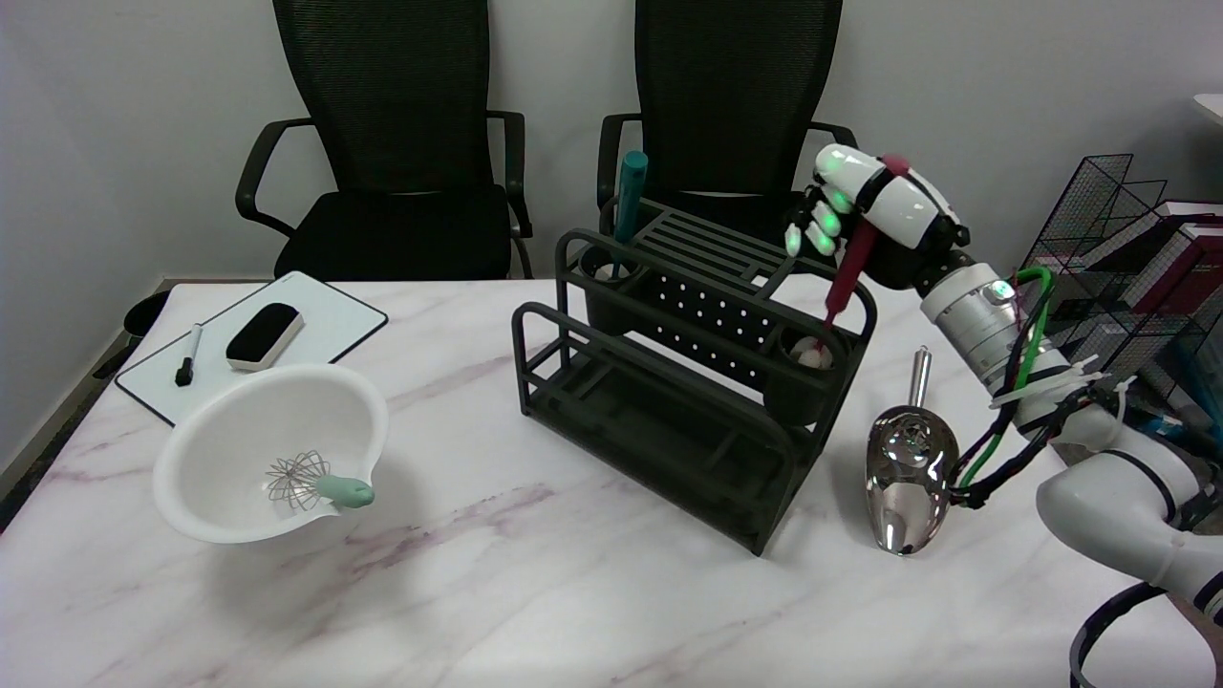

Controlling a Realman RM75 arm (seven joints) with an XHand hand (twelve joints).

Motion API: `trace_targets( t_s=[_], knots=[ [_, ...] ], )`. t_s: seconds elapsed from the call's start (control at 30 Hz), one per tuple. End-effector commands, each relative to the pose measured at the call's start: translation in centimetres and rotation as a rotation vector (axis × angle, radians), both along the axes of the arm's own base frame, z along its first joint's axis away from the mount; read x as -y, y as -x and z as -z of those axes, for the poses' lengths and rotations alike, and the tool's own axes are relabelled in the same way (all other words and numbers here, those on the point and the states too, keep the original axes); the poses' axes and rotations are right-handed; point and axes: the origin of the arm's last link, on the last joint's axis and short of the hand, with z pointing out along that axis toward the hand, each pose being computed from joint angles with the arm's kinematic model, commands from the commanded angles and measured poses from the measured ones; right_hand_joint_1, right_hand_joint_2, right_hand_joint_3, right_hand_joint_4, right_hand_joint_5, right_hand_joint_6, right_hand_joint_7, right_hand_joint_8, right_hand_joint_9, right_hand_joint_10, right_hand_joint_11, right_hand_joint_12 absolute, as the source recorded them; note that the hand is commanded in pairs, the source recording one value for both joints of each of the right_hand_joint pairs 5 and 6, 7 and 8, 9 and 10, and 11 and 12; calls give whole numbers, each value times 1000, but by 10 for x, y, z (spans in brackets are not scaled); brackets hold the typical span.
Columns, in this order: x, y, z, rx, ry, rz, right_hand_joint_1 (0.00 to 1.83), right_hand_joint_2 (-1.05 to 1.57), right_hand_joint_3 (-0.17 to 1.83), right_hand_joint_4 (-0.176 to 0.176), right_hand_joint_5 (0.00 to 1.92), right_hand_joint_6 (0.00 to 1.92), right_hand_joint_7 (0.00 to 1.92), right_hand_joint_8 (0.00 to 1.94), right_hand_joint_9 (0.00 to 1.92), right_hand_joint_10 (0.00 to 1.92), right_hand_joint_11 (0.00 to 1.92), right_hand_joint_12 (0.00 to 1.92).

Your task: Place the pink sponge bottle brush into the kitchen storage rack.

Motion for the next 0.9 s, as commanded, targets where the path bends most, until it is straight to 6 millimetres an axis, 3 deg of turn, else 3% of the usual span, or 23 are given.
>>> trace_targets(
  t_s=[0.03, 0.13, 0.27, 0.63, 0.9],
  knots=[
    [-2, 4, -2, -9, -1, -18, 1055, 859, 1169, 0, 854, 854, 1385, 1385, 1215, 1215, 1071, 1071],
    [-3, 0, -4, -30, 8, -44, 1115, 803, 1180, 0, 701, 701, 1200, 1200, 905, 905, 940, 940],
    [-5, -10, -10, -44, 23, -96, 1158, 719, 1353, 0, 611, 611, 949, 949, 731, 731, 842, 842],
    [-23, -37, -34, -59, 73, -294, 1145, 563, 1506, 0, 605, 605, 762, 762, 674, 674, 830, 830],
    [-43, -42, -57, -42, 200, -381, 1124, 584, 1508, 0, 611, 611, 741, 741, 654, 654, 800, 800]
  ],
)
